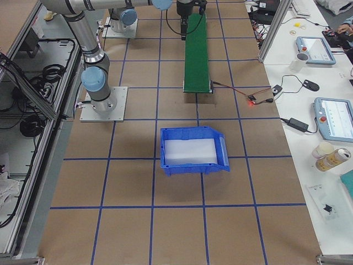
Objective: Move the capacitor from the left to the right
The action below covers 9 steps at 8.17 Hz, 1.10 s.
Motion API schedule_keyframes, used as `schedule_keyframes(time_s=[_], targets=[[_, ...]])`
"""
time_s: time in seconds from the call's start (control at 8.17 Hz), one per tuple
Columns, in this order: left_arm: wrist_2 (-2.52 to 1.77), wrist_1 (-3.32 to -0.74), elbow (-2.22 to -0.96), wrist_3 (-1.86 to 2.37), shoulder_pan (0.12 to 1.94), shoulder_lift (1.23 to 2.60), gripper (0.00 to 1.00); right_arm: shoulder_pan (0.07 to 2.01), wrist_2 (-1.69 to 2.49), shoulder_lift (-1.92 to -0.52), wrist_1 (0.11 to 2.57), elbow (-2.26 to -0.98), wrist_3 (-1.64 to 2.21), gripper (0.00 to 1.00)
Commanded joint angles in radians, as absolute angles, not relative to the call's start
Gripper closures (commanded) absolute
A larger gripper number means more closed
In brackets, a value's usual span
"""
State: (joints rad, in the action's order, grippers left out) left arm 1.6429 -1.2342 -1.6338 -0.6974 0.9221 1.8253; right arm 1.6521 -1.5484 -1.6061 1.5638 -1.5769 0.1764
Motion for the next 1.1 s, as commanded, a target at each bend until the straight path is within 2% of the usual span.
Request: schedule_keyframes(time_s=[0.0, 0.98], targets=[[1.647, -1.139, -1.635, -0.770, 0.781, 1.971, 0.00, 1.654, -1.558, -1.606, 1.565, -1.577, 0.176, 0.00], [1.701, -1.078, -1.635, -0.720, 0.730, 2.103, 0.00, 1.654, -1.560, -1.614, 1.551, -1.577, 0.175, 0.00]])
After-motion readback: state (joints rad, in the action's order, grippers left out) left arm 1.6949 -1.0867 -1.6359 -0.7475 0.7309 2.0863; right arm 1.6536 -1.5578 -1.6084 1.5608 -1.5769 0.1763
